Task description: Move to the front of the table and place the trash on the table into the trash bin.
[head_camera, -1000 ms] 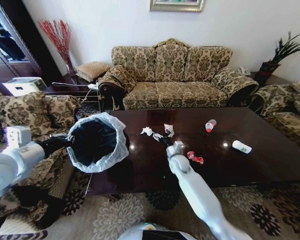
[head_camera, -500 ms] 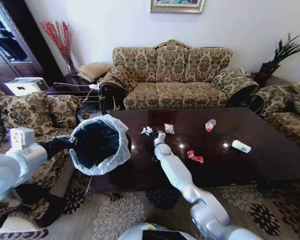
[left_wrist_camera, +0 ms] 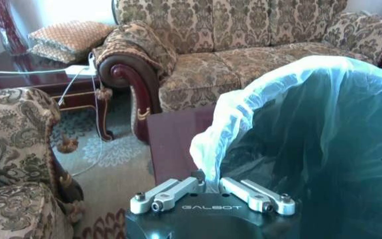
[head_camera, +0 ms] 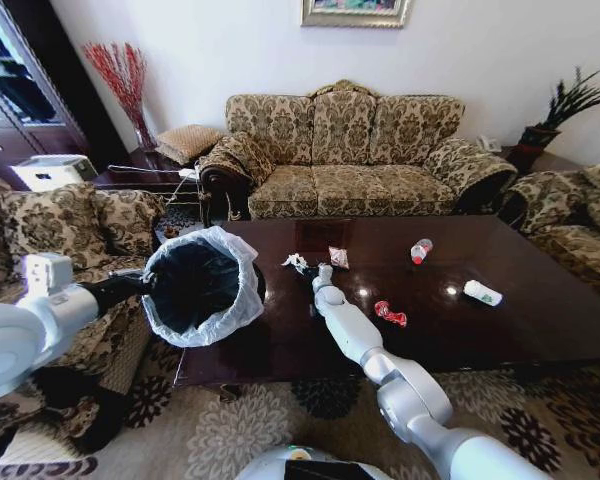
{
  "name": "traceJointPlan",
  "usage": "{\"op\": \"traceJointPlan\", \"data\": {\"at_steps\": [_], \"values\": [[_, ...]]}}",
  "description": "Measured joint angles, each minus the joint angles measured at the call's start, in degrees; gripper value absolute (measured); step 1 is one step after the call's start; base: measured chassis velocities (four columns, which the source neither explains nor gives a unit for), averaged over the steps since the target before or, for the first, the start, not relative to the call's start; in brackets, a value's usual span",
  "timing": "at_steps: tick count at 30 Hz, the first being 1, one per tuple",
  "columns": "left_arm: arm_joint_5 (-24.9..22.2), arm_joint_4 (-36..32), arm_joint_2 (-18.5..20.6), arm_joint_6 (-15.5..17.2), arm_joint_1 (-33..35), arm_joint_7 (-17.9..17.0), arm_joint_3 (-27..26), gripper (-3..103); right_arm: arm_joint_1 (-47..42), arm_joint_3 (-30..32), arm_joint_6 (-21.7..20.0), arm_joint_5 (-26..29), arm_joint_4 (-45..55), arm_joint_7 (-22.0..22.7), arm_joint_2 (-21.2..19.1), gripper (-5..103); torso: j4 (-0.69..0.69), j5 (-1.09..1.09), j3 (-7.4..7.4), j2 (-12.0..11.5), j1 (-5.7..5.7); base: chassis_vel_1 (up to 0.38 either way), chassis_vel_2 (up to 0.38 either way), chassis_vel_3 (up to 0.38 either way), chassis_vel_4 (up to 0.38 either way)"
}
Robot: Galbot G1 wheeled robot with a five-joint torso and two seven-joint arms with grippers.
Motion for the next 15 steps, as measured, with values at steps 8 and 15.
{"op": "traceJointPlan", "data": {"at_steps": [8,15], "values": [[0.05,-0.24,-0.92,-0.03,0.05,0.35,-0.21,0,0.11,-0.17,-0.83,-0.72,-0.70,-1.48,-0.06,56,-0.01,0.00,0.00,0.00,0.00,0.000,0.000,0.000,0.000],[0.08,-0.65,-1.65,-0.08,0.25,0.51,-0.55,0,-0.57,-0.62,-1.18,-0.34,-0.27,-3.67,-0.09,39,-0.01,0.00,0.00,0.00,0.00,0.000,0.000,0.000,0.000]]}}
